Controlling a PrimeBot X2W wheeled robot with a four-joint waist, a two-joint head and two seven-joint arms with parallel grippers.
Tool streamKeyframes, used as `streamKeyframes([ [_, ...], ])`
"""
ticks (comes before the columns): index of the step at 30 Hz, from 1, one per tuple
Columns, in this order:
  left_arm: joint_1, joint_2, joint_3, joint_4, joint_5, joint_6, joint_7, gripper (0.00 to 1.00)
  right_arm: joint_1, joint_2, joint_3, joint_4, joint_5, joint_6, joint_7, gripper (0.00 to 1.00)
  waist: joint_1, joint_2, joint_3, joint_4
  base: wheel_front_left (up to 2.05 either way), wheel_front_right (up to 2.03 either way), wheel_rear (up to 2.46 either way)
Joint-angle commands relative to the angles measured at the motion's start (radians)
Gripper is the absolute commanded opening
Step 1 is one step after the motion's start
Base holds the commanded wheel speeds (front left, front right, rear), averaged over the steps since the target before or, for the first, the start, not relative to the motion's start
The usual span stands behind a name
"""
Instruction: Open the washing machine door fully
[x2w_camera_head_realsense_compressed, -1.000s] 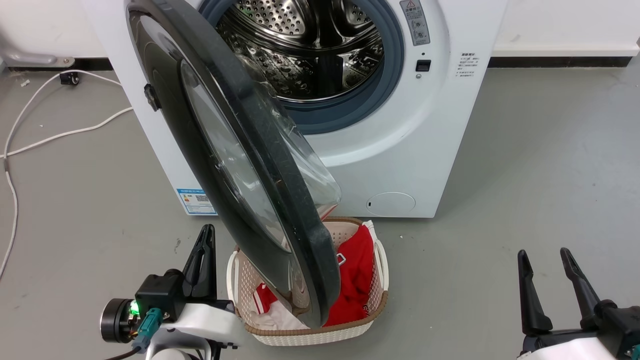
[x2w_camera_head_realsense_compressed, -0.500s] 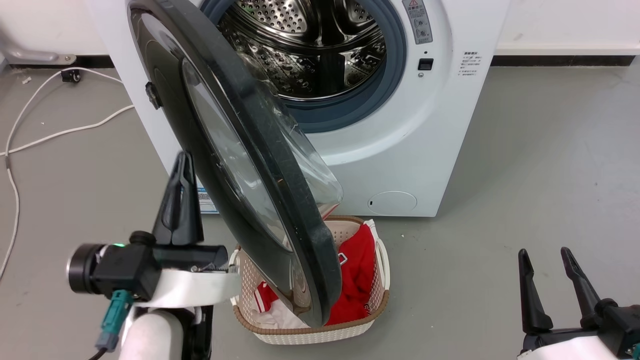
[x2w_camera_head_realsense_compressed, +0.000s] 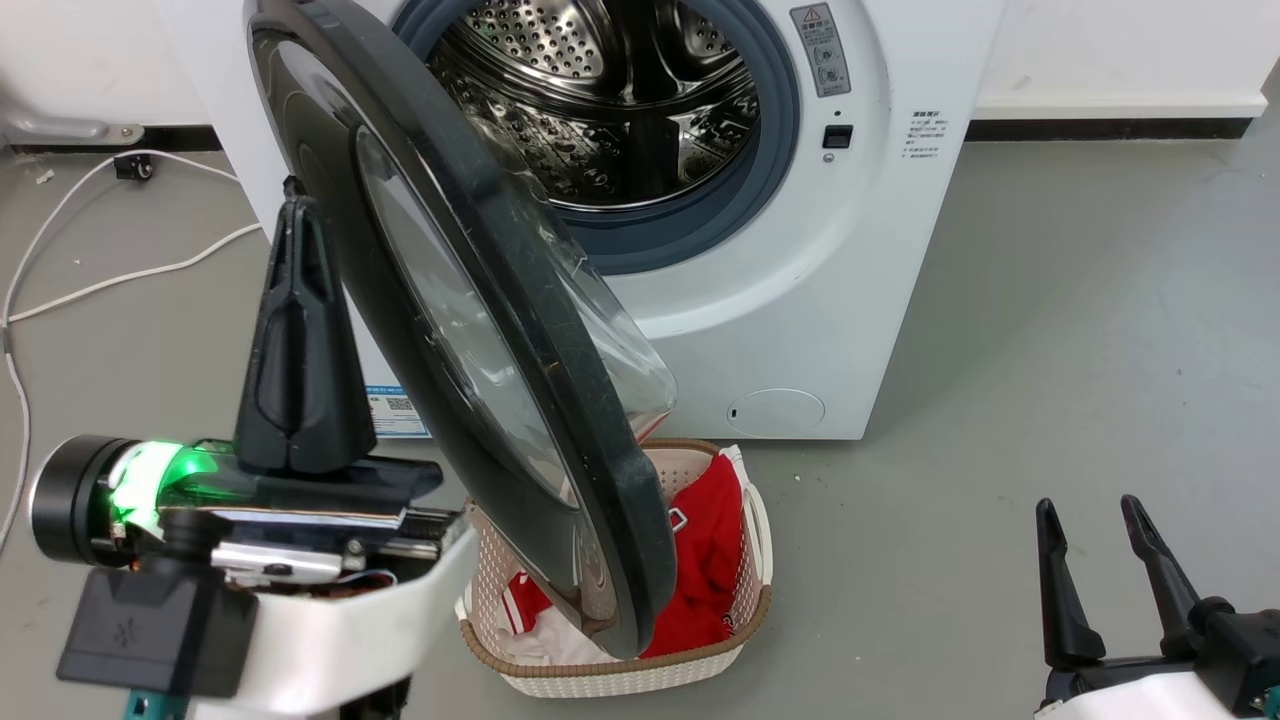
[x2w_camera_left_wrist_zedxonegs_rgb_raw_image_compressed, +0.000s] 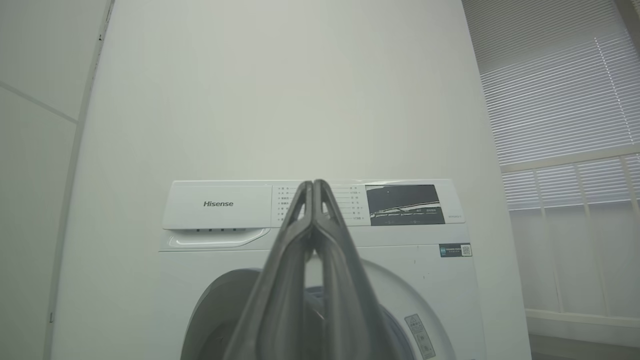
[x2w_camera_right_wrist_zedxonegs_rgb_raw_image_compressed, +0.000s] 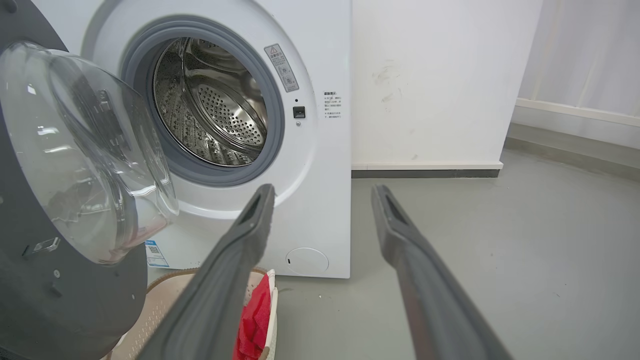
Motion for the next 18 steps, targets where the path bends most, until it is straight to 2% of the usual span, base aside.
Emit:
streamKeyframes([
  [1, 0.004, 0.002, -0.011, -0.015, 0.003, -0.006, -0.002, 0.0, 0.003, 0.004, 0.001, -0.002, -0.004, -0.001, 0.001, 1.0, 0.0, 0.0, 0.0, -0.002, 0.0, 0.0, 0.0],
  [8, 0.025, 0.002, -0.135, -0.088, -0.023, -0.045, 0.05, 0.0, 0.011, 0.004, 0.0, 0.002, 0.001, -0.001, 0.001, 1.0, 0.0, 0.0, -0.005, -0.009, 0.0, 0.0, 0.0],
  [18, 0.086, 0.012, -0.315, -0.075, -0.045, -0.09, 0.145, 0.0, 0.017, 0.004, -0.001, 0.009, 0.005, -0.001, 0.003, 1.0, 0.0, 0.0, -0.002, 0.005, 0.0, 0.0, 0.0],
])
